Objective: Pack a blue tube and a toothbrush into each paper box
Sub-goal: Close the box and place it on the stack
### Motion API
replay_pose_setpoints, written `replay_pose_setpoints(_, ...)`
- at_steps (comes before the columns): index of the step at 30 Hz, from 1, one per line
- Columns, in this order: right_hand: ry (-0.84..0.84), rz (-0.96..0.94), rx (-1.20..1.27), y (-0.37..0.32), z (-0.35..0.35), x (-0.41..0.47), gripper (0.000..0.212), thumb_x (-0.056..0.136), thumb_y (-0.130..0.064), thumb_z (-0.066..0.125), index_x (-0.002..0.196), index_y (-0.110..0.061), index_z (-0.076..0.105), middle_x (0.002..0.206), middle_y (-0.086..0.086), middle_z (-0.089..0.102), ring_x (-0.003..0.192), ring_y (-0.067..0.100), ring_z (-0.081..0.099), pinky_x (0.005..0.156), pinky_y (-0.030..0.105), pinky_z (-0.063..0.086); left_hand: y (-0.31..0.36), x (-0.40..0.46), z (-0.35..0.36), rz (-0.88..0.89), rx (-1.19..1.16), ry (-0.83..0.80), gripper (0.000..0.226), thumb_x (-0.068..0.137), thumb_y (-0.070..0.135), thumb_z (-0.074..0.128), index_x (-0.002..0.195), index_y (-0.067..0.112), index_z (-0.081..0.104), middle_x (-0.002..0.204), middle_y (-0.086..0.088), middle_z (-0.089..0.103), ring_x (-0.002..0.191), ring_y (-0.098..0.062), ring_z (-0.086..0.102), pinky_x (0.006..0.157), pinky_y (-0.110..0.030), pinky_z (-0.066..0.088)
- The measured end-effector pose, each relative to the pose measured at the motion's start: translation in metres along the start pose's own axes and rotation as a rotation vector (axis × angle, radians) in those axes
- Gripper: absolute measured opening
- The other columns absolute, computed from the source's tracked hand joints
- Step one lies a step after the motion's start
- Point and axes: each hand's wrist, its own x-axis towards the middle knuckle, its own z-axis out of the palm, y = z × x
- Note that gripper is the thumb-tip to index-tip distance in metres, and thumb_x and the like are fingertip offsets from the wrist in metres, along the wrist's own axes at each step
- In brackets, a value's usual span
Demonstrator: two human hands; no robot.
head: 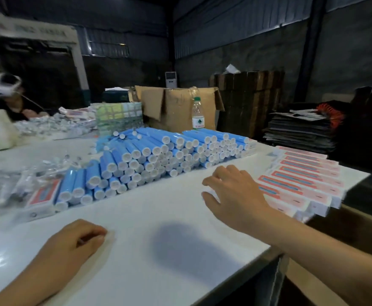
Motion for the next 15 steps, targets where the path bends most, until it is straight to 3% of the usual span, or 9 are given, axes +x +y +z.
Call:
replay_pose_setpoints(5,-0.031,-0.204,0.29,-0.091,0.035,0.053,0.026,0.096,-0.033,0.043,0.096,-0.016,0.063,0.098,0.002,0.06,0.093,0.022,0.05,0.076,0.033,0.04,0.004,-0.004,0.001,0.005,0.026,-0.024,0.01,0.089,0.021,0.063,0.084,0.028,0.068,0.092,0.01,0.061,0.087,-0.001,0.054,0.077,-0.012,0.039)
replay_pose_setpoints(9,-0.124,-0.188,0.403,-0.131,0.075,0.081,0.025,0.095,-0.029,0.045,0.078,-0.012,0.053,0.084,0.004,0.056,0.078,0.022,0.049,0.067,0.036,0.042,0.006,-0.004,-0.002,-0.042,-0.036,-0.034,0.011,0.09,0.023,0.061,0.081,0.028,0.065,0.093,0.012,0.057,0.087,0.0,0.052,0.081,-0.016,0.04)
replay_pose_setpoints(12,-0.177,-0.17,0.396,-0.138,0.104,0.086,0.026,0.094,-0.028,0.046,0.07,-0.019,0.045,0.078,-0.003,0.045,0.075,0.018,0.044,0.063,0.031,0.034,0.007,-0.004,-0.002,-0.051,-0.044,-0.041,0.01,0.091,0.024,0.059,0.083,0.028,0.064,0.093,0.014,0.054,0.087,0.002,0.05,0.083,-0.016,0.039)
replay_pose_setpoints(15,-0.159,-0.166,0.37,-0.135,0.114,0.087,0.033,0.092,-0.024,0.046,0.061,-0.024,0.036,0.07,-0.007,0.039,0.065,0.012,0.039,0.055,0.028,0.027,0.005,-0.002,0.0,-0.056,-0.054,-0.036,0.012,0.091,0.028,0.059,0.092,0.018,0.067,0.098,0.007,0.056,0.092,-0.008,0.052,0.09,-0.026,0.042)
